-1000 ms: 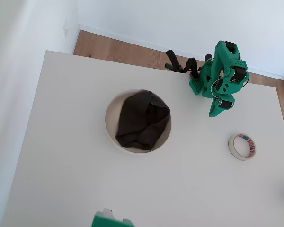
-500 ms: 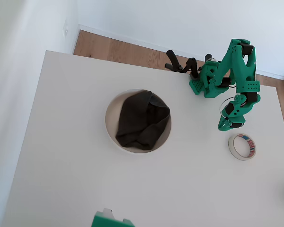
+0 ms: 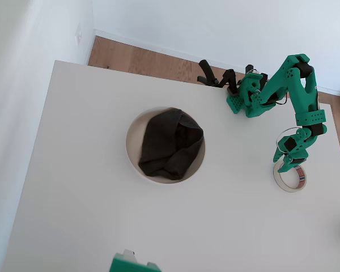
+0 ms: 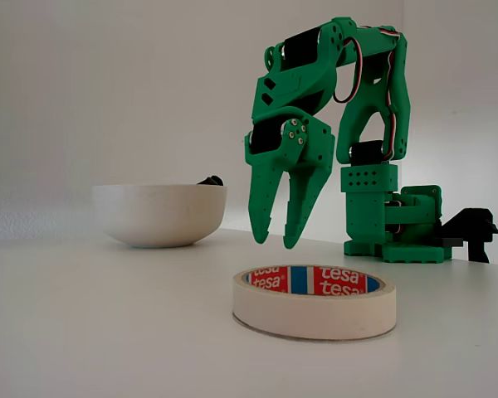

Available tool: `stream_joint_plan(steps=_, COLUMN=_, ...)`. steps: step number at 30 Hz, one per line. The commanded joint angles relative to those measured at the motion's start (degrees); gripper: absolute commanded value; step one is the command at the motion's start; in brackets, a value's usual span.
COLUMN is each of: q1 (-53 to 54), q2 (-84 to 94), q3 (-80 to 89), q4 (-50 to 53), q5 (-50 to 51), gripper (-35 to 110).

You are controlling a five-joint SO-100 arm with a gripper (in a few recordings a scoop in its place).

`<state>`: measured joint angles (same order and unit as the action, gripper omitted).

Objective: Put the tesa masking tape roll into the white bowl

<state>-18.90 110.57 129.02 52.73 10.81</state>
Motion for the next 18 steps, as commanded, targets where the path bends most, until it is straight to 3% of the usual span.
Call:
stream_joint_plan(steps=1, q1=-1.4, q2=3.7, q3=-4.8, q4=1.0, q5=0.7, gripper=14)
stream_joint_plan(steps=18, q1=-12.1, q2=2.9, q3=-5.6, q4=1.3, q5=5.8, gripper=20)
